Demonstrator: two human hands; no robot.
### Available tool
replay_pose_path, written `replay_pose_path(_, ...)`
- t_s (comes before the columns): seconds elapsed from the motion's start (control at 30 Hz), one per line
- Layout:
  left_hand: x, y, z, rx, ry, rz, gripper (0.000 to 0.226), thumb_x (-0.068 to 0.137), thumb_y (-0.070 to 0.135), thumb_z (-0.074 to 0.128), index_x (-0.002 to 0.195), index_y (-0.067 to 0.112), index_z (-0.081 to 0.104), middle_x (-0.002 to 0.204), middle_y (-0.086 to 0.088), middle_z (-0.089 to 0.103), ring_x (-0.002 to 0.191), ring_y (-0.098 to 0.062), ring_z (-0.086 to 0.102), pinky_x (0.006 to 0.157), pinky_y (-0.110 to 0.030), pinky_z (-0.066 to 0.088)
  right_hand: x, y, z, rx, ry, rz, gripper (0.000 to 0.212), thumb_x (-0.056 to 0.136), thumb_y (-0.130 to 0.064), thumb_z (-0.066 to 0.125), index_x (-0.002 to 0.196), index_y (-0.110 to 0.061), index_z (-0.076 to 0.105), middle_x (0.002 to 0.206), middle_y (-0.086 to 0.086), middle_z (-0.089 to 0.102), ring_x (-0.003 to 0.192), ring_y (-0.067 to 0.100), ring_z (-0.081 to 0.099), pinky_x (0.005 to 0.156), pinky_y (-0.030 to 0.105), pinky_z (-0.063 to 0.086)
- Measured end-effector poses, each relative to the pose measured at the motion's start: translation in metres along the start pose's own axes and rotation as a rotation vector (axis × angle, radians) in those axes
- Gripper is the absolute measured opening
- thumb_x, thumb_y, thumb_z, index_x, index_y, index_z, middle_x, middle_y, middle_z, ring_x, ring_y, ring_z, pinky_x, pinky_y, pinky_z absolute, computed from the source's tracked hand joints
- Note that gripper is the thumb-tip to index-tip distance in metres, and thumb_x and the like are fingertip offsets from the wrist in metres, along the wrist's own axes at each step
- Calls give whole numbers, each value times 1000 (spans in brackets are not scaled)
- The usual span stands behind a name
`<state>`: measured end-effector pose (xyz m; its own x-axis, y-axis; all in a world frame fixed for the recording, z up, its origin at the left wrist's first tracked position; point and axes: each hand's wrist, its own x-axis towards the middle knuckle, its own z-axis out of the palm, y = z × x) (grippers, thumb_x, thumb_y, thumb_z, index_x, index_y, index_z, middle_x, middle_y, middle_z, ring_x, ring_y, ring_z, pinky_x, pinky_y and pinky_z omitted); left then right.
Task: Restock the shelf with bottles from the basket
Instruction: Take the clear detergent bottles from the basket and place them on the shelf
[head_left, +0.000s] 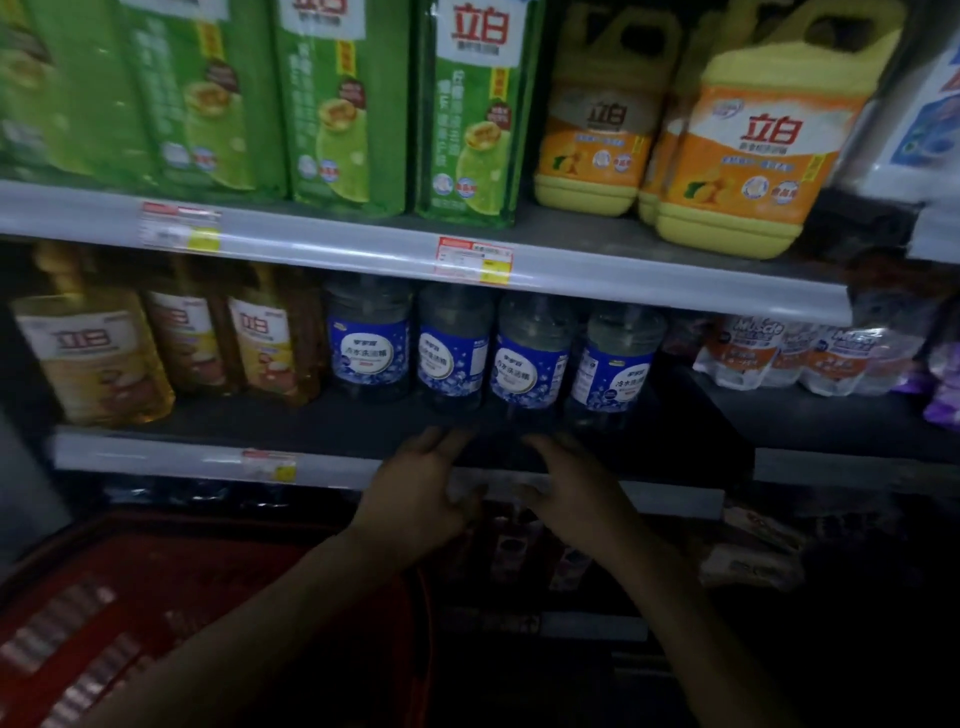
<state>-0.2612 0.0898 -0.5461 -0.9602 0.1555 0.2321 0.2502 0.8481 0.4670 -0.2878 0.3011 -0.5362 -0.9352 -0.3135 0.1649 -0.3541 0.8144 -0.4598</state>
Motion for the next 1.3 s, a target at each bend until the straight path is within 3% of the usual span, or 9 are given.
replay_pose_path(0.1,-42,-32,-25,30,-10,-61,73,90,54,63,155,30,40,145,1,52,127,-24,56,93,-38,51,-16,-37,15,7,-49,-60,60,92,-37,70,146,-25,47,145,-3,46,128,18,51,102,37,48)
replay_pose_path(0.27,-103,-79,-62,132,-86,-59,85,77,60,47,157,32,41,156,3,46,134,-26,53,102,-43,52,-43,-81,44,7,-176,-177,51,95,-43,63,142,-31,48,140,-8,48,126,12,48,104,33,45)
replay_pose_path(0.37,-144,-126,-69,217,-93,-85,77,80,53,57,151,26,49,147,-6,56,119,-33,66,90,-44,59,-46,-94,67,2,-354,-200,41,96,-41,63,136,-34,55,129,-10,53,115,7,52,97,28,46)
replay_pose_path(0.47,-191,-164,-60,219,-154,-220,70,82,50,62,145,20,56,130,-13,64,94,-36,71,79,-41,59,-47,-98,93,-113,-470,-238,35,94,-40,64,128,-34,60,118,-7,59,107,13,59,92,34,51)
replay_pose_path(0.57,-226,-178,-46,168,-242,-263,71,83,56,49,141,17,58,118,-14,65,98,-39,69,80,-45,59,-53,-105,121,-326,-560,-313,37,93,-40,64,128,-29,62,117,-1,62,108,21,61,92,35,50)
replay_pose_path(0.77,-267,-188,-31,82,-272,-292,64,87,61,45,139,26,58,126,-5,65,108,-28,67,86,-38,57,-68,-133,176,-437,-780,-392,49,92,-48,62,137,-28,56,129,1,62,119,23,59,98,37,49)
replay_pose_path(1.0,-272,-190,-20,108,-303,-325,73,92,72,26,138,25,59,133,-5,62,113,-29,67,87,-44,58,-64,-136,228,-674,-978,-330,45,91,-51,62,120,-17,62,122,12,65,111,33,62,86,37,50)
replay_pose_path(1.2,-271,-188,-21,128,-321,-333,79,93,71,19,138,20,59,134,-9,61,112,-30,66,90,-49,57,-72,-136,265,-790,-1028,-428,77,87,-59,66,147,-20,38,134,13,56,120,34,55,94,39,44)
replay_pose_path(1.3,-271,-190,-20,124,-324,-339,66,100,65,29,142,21,57,138,-8,59,117,-29,64,93,-48,56,-65,-139,272,-743,-1103,-351,86,78,-67,71,146,-24,41,135,10,56,120,31,58,94,38,48)
